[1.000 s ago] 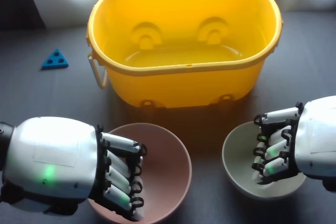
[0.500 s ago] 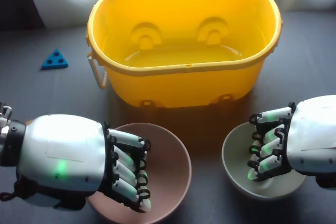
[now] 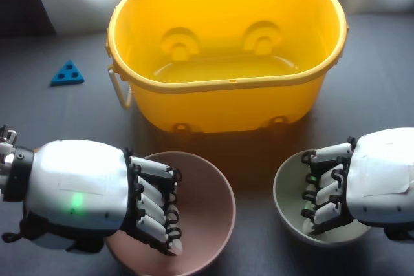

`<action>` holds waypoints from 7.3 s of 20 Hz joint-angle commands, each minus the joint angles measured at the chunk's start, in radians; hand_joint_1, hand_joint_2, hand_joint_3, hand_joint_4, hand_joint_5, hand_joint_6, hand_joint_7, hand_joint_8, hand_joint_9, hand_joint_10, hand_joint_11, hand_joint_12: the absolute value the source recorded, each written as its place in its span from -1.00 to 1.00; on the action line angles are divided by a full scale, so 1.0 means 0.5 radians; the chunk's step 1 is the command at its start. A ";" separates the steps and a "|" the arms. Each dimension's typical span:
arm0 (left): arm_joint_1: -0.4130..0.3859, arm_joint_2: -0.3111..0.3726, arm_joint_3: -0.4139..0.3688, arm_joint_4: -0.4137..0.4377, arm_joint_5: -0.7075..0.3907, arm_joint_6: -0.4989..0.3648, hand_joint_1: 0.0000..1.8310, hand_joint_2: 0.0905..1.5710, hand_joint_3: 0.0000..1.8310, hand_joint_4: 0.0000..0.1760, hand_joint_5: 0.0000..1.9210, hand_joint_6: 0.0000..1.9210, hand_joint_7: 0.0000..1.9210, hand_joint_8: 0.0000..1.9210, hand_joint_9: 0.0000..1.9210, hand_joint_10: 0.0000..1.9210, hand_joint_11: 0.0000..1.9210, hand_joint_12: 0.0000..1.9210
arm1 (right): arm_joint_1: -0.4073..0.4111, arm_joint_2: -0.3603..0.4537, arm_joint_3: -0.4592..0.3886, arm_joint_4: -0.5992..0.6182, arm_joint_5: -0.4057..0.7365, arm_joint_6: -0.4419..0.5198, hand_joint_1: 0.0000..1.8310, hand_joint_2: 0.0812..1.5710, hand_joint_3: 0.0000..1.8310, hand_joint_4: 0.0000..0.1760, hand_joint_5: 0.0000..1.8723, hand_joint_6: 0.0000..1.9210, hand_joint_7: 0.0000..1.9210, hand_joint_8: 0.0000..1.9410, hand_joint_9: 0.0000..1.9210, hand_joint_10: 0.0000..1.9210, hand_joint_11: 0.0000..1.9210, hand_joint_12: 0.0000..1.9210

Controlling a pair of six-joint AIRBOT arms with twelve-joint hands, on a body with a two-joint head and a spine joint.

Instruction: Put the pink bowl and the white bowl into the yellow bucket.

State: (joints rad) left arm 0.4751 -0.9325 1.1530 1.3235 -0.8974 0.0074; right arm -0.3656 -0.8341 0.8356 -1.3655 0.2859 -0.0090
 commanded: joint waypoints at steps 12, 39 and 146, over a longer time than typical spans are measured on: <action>0.020 -0.016 0.062 -0.127 -0.146 0.017 0.53 0.36 -0.99 -1.00 -0.45 -1.00 -0.40 -1.00 -0.47 -1.00 -1.00 0.16 | -0.022 -0.089 0.069 0.038 0.072 -0.081 0.51 0.24 -1.00 -1.00 -0.41 -0.99 -0.44 -1.00 -0.49 -1.00 -1.00 0.15; 0.037 -0.024 0.072 -0.175 -0.136 0.024 0.27 0.51 -0.99 -0.90 -0.17 0.20 -0.16 0.34 -0.09 -0.50 -0.51 0.25 | -0.044 -0.081 0.068 0.038 0.028 -0.082 0.33 0.41 -0.99 -1.00 -0.09 0.18 0.03 -0.07 0.05 -0.96 -0.35 0.05; -0.641 0.114 0.521 -0.688 -0.722 -0.445 0.47 0.54 -1.00 -1.00 -0.21 0.10 -0.23 0.58 -0.26 0.62 -0.28 0.73 | 0.548 0.056 -0.453 -0.041 -0.183 -2.068 0.51 0.34 -1.00 -1.00 0.10 -0.04 0.11 -0.25 -0.01 0.15 -0.14 0.09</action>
State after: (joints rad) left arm 0.1669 -0.8871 1.4109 1.0798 -1.2034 -0.2218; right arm -0.1085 -0.8120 0.6136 -1.3827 0.1505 -1.0206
